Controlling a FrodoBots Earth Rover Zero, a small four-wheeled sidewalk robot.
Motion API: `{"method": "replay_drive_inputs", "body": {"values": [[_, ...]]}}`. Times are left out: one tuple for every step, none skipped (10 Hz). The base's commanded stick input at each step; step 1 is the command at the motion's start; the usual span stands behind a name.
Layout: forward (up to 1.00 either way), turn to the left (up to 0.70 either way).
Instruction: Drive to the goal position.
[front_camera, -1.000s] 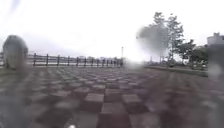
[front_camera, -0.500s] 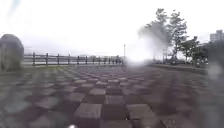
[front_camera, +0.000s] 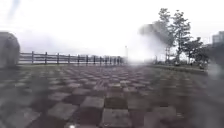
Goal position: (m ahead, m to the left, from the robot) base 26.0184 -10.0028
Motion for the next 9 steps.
{"method": "replay_drive_inputs", "body": {"values": [[1.00, 0.00], [1.00, 0.00], [1.00, 0.00], [1.00, 0.00], [1.00, 0.00], [1.00, 0.00], [1.00, 0.00], [1.00, 0.00], [1.00, 0.00]]}}
